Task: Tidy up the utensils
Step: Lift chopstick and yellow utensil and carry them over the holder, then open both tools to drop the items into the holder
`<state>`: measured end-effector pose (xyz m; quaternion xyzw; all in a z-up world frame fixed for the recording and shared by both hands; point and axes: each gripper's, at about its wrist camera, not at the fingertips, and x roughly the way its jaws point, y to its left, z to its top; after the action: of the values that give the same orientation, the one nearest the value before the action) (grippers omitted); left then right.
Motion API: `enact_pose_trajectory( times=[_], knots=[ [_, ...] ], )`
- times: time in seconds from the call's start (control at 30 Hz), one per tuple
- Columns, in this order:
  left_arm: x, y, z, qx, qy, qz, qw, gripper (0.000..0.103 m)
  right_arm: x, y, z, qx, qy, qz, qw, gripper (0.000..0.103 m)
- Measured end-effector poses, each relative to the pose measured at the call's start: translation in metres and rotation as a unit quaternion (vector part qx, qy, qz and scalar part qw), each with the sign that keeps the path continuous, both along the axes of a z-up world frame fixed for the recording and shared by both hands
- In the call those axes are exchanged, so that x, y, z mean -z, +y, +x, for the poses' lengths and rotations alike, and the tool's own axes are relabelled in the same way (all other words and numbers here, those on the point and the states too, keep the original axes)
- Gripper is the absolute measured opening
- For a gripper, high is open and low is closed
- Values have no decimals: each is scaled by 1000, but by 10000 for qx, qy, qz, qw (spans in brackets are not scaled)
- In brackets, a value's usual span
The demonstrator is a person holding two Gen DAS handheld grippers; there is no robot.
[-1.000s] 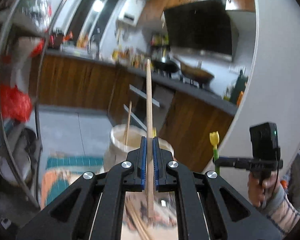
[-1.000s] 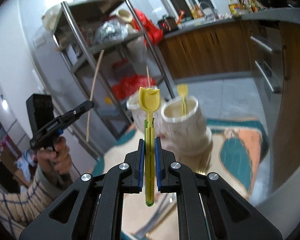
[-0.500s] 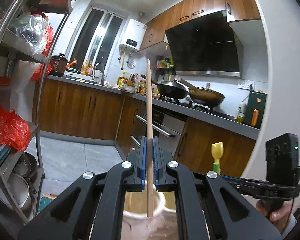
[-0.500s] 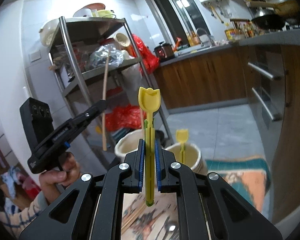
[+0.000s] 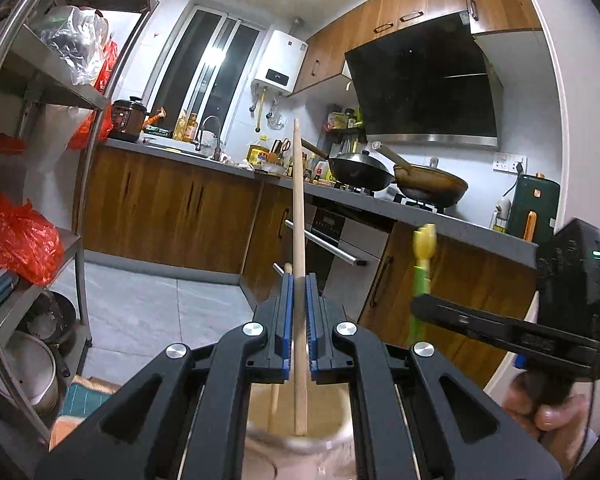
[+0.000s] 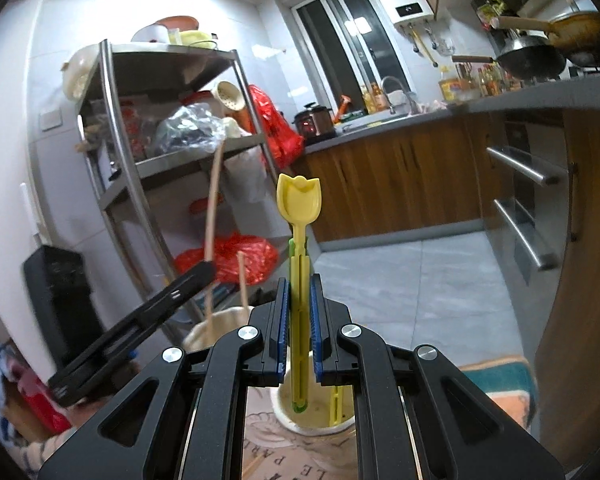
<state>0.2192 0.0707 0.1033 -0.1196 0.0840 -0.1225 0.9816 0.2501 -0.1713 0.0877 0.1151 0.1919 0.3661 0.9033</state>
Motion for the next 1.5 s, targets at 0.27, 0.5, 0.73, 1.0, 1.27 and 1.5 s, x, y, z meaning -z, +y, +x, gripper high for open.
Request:
enact_pose_trajectory(
  times=[0.27, 0.5, 0.73, 1.0, 1.27, 1.5],
  knots=[
    [10, -4, -12, -20, 132, 346, 9993, 6, 13, 20, -11, 107, -52, -754, 9971, 11],
    [9, -7, -10, -56, 446, 465, 9979, 6, 24, 37, -8, 248, 214, -1283, 9912, 11],
    [12, -13, 2, -155, 786, 595, 9950, 6, 26, 40, -7, 388, 313, -1471, 9879, 11],
    [12, -14, 6, -223, 848, 659, 9940, 6, 29, 43, -6, 368, 421, -1594, 9856, 11],
    [12, -13, 6, -273, 895, 691, 9932, 6, 32, 48, -5, 333, 485, -1692, 9838, 11],
    [11, -17, 5, -299, 895, 753, 9927, 6, 32, 47, -6, 318, 496, -1698, 9837, 11]
  ],
)
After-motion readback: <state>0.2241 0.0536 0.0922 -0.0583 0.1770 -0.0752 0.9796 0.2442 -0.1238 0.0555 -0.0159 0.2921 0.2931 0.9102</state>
